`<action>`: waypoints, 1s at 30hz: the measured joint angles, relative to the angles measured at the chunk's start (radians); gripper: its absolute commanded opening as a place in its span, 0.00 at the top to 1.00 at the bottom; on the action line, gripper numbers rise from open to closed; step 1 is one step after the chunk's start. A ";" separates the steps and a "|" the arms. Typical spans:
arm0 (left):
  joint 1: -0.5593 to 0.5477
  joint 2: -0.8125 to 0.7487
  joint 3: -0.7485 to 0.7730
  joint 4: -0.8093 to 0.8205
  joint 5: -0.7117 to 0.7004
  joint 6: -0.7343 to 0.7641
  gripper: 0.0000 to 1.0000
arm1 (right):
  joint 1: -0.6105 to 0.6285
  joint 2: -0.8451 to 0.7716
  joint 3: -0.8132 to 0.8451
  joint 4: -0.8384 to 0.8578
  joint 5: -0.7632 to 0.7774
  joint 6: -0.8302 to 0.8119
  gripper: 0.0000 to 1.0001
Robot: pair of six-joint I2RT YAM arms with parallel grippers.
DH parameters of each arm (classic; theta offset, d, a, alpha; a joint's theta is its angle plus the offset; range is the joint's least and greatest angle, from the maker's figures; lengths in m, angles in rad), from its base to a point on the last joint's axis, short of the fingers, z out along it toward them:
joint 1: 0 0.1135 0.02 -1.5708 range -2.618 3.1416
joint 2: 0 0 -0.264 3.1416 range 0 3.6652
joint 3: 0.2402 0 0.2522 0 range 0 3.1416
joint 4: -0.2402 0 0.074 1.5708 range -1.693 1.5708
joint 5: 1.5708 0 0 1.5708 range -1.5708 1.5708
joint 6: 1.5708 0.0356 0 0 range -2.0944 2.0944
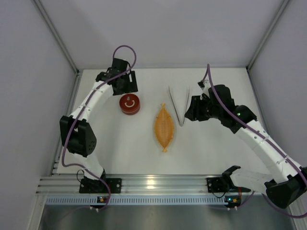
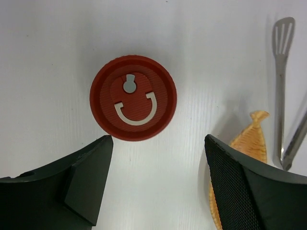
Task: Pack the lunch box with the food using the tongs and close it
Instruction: Close the box lid on the packing box, then reset both arms
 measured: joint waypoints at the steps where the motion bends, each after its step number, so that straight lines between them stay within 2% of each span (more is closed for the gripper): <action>1: -0.009 -0.021 -0.003 0.000 0.000 0.004 0.18 | 0.000 0.000 0.000 0.000 0.005 0.000 0.56; 5: -0.097 -0.147 -0.050 0.007 -0.013 0.031 0.16 | 0.000 -0.018 -0.002 0.002 0.029 0.000 0.52; 9: -0.206 -0.359 -0.196 0.029 0.007 0.056 0.14 | 0.000 -0.084 -0.029 0.018 0.053 0.001 0.47; 14: -0.205 -0.625 -0.380 0.046 0.026 0.087 0.11 | 0.000 -0.167 -0.082 0.036 0.079 0.001 0.39; 18: -0.201 -0.763 -0.497 0.087 0.052 0.113 0.09 | 0.000 -0.228 -0.135 0.052 0.102 0.004 0.23; 21: -0.201 -0.823 -0.587 0.118 0.068 0.132 0.09 | 0.000 -0.290 -0.185 0.062 0.124 0.013 0.01; 30: -0.201 -0.888 -0.734 0.160 0.075 0.159 0.07 | 0.000 -0.449 -0.282 0.094 0.225 0.027 0.00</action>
